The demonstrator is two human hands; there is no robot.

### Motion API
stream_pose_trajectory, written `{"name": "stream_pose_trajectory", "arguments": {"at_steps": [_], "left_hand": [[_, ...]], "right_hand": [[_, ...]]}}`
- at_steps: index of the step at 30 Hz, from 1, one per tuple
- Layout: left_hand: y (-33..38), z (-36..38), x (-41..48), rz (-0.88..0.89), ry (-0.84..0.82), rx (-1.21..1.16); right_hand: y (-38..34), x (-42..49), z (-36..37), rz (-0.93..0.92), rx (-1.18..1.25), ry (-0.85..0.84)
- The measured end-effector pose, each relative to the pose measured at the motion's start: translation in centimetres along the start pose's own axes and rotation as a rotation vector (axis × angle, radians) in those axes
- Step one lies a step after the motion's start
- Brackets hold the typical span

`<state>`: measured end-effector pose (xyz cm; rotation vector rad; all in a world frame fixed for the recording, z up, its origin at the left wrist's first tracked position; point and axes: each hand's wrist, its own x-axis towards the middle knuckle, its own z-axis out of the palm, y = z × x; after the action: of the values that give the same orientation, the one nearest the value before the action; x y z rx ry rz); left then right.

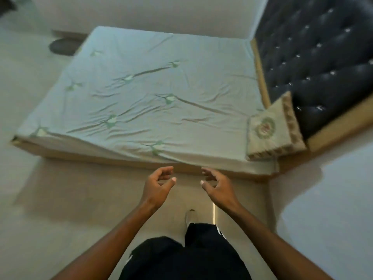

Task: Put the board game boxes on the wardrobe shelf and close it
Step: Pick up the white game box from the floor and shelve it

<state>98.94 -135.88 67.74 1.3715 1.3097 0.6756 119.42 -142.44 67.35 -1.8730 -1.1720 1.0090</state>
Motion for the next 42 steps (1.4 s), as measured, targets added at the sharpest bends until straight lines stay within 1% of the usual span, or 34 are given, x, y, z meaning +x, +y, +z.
{"name": "stream_pose_trajectory", "arguments": {"at_steps": [3,5,6,9,13,17,19,22,24,25,29,34,37,39,42], "left_hand": [[-0.8,-4.7,2.6,-0.078,0.175,-0.086],[-1.3,-6.9,3.2,-0.122,0.25,-0.139],[-2.1,-9.2,3.9,-0.148,0.333,-0.175],[-3.3,-13.8,5.6,-0.197,0.471,-0.245],[-6.2,-23.3,8.1,-0.226,0.673,-0.318],[-8.1,-34.5,10.2,-0.257,0.808,-0.332],[-8.7,-39.3,11.0,-0.253,0.845,-0.339],[-10.1,-47.8,12.3,-0.245,0.949,-0.354],[-10.5,-52.0,12.9,-0.255,1.001,-0.353],[-11.6,-55.8,13.8,-0.26,1.049,-0.354],[-13.9,-63.4,16.0,-0.282,1.093,-0.373],[-17.8,-77.2,21.1,-0.304,1.129,-0.374],[-18.8,-86.3,24.3,-0.342,1.153,-0.379],[-19.3,-91.7,26.1,-0.351,1.163,-0.37],[-20.2,-99.7,28.7,-0.353,1.202,-0.375]], "right_hand": [[-3.6,6.4,3.7,-0.076,-0.068,-0.171],[-5.8,8.8,5.5,-0.111,-0.095,-0.244],[-7.6,11.0,7.9,-0.144,-0.111,-0.306],[-11.3,15.4,12.8,-0.203,-0.14,-0.433],[-17.9,21.0,23.4,-0.286,-0.219,-0.614],[-25.3,24.4,34.6,-0.332,-0.257,-0.711],[-28.6,25.3,39.1,-0.367,-0.243,-0.744],[-34.1,27.1,47.5,-0.425,-0.223,-0.802],[-37.0,27.7,51.7,-0.438,-0.225,-0.842],[-39.1,28.7,55.9,-0.445,-0.217,-0.868],[-43.3,31.1,63.9,-0.464,-0.212,-0.919],[-49.9,36.8,78.0,-0.473,-0.218,-0.974],[-55.7,39.7,86.3,-0.444,-0.233,-1.031],[-59.4,41.3,91.1,-0.481,-0.267,-1.064],[-64.6,43.7,98.4,-0.482,-0.269,-1.11]]}}
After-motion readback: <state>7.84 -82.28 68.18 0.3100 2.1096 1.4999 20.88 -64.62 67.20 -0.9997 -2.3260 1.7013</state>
